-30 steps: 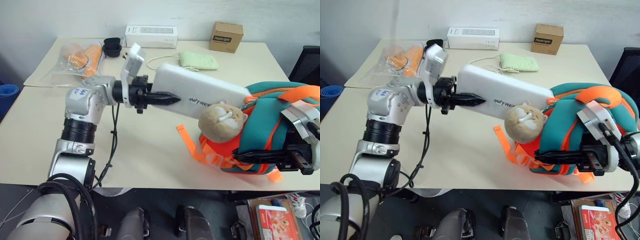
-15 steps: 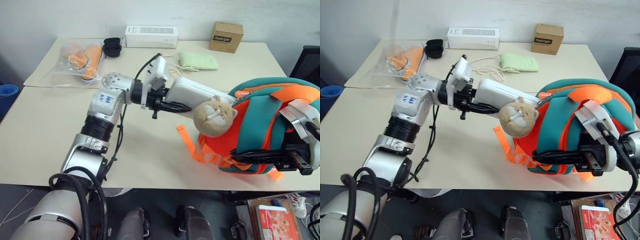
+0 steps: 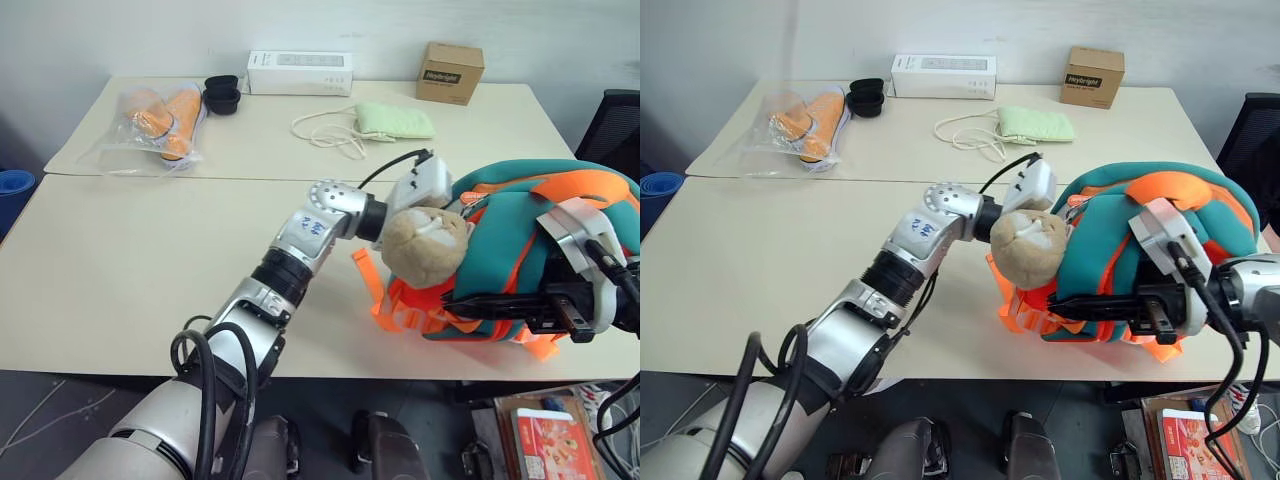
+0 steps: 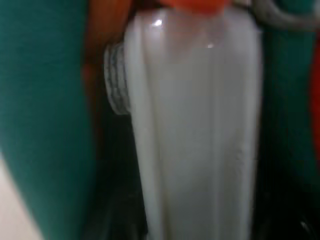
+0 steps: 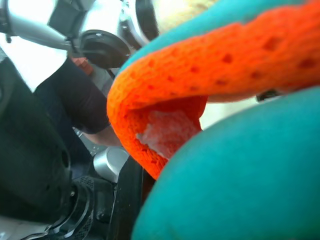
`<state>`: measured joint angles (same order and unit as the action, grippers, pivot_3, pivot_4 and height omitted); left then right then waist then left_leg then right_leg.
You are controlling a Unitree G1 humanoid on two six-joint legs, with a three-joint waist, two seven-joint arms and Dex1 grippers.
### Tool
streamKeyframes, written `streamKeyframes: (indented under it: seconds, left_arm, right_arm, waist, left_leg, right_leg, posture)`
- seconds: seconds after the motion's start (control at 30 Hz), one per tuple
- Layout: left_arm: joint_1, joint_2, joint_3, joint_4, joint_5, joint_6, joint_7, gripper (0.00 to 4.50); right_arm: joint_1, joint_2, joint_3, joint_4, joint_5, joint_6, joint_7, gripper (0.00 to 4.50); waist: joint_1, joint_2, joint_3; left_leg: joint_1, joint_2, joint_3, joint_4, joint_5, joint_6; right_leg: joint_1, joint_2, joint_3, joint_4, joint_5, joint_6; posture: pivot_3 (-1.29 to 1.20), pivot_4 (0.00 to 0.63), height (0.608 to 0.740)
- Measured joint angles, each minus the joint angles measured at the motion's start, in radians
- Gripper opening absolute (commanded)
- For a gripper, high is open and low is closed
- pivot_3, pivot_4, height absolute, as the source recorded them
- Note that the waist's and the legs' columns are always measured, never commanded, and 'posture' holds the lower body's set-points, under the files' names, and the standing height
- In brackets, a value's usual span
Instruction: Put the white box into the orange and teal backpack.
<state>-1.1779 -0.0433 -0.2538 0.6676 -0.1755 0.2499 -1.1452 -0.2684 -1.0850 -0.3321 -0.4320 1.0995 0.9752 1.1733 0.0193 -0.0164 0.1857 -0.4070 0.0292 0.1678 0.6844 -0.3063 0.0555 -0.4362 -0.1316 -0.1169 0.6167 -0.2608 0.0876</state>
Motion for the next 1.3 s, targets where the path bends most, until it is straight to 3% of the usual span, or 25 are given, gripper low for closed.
streamKeyframes:
  seconds: [0.17, 0.37, 0.47, 0.57, 0.77, 1.0, 1.13, 1.3]
  left_arm:
    - [0.062, 0.147, 0.03, -0.156, -0.041, 0.084, -0.066, 4.47]
    - [0.169, 0.492, 0.163, -0.448, -0.241, 0.381, -0.228, 4.47]
    - [0.176, 0.582, 0.22, -0.573, -0.341, 0.503, -0.255, 4.47]
    - [0.176, 0.555, 0.247, -0.644, -0.377, 0.547, -0.173, 4.47]
    - [0.209, 0.421, 0.128, -0.689, -0.262, 0.468, 0.056, 4.47]
    - [0.214, 0.343, 0.025, -0.56, -0.055, 0.192, 0.224, 4.47]
    - [0.212, 0.335, 0.065, -0.535, -0.063, 0.174, 0.238, 4.47]
    - [0.186, 0.423, 0.171, -0.56, -0.233, 0.253, 0.092, 4.47]
  right_arm:
    - [0.019, 0.005, -0.001, -0.002, 0.004, 0.0, -0.023, 0.0]
    - [0.057, 0.026, -0.024, 0.004, 0.002, -0.013, -0.048, 0.0]
    - [0.058, 0.029, -0.025, 0.003, 0.002, -0.016, -0.056, 0.0]
    - [0.058, 0.034, -0.025, 0.003, 0.003, -0.017, -0.061, 0.0]
    - [0.058, 0.062, -0.025, 0.002, 0.006, -0.016, -0.086, 0.0]
    - [0.07, 0.077, -0.028, -0.006, 0.027, -0.014, -0.123, 0.0]
    - [0.096, 0.078, -0.032, -0.027, 0.043, -0.014, -0.139, 0.0]
    - [0.117, 0.078, -0.044, -0.037, 0.053, -0.014, -0.155, 0.0]
  waist:
    - [-0.016, 0.0, 0.0]
    - [-0.023, 0.0, 0.0]
    - [-0.014, 0.0, 0.0]
    - [0.002, 0.0, 0.0]
    - [0.005, 0.0, 0.0]
    - [0.004, 0.0, 0.0]
    - [0.004, 0.0, 0.0]
    - [-0.001, 0.0, 0.0]
  left_leg:
    - [0.0, 0.001, 0.0, -0.001, 0.001, -0.002]
    - [0.0, 0.001, 0.0, -0.001, 0.002, -0.004]
    - [0.0, -0.001, -0.005, 0.001, 0.002, -0.003]
    - [0.001, -0.001, -0.009, 0.001, 0.002, -0.002]
    - [0.0, -0.002, -0.01, 0.001, 0.002, -0.002]
    - [0.001, 0.0, -0.008, 0.001, 0.002, -0.002]
    - [0.001, 0.0, -0.009, 0.0, 0.002, -0.002]
    - [0.001, 0.0, -0.009, 0.0, 0.002, -0.002]
  right_leg:
    - [-0.001, 0.001, 0.0, 0.001, 0.0, -0.001]
    - [-0.001, 0.001, 0.001, 0.004, -0.001, -0.002]
    - [0.004, 0.001, 0.001, 0.003, -0.001, -0.002]
    - [0.01, -0.001, 0.001, -0.004, 0.001, 0.001]
    - [0.01, 0.0, 0.001, -0.005, 0.001, 0.002]
    - [0.009, 0.0, 0.001, -0.004, 0.001, 0.002]
    - [0.009, 0.0, 0.001, -0.005, 0.001, 0.002]
    - [0.008, 0.001, 0.001, -0.004, 0.001, 0.001]
  posture:
    - [0.0, 0.15, 0.74]
    - [0.0, 0.15, 0.74]
    - [0.0, 0.15, 0.74]
    - [0.0, 0.15, 0.74]
    - [0.0, 0.15, 0.74]
    - [0.0, 0.15, 0.74]
    - [0.0, 0.15, 0.74]
    - [0.0, 0.15, 0.74]
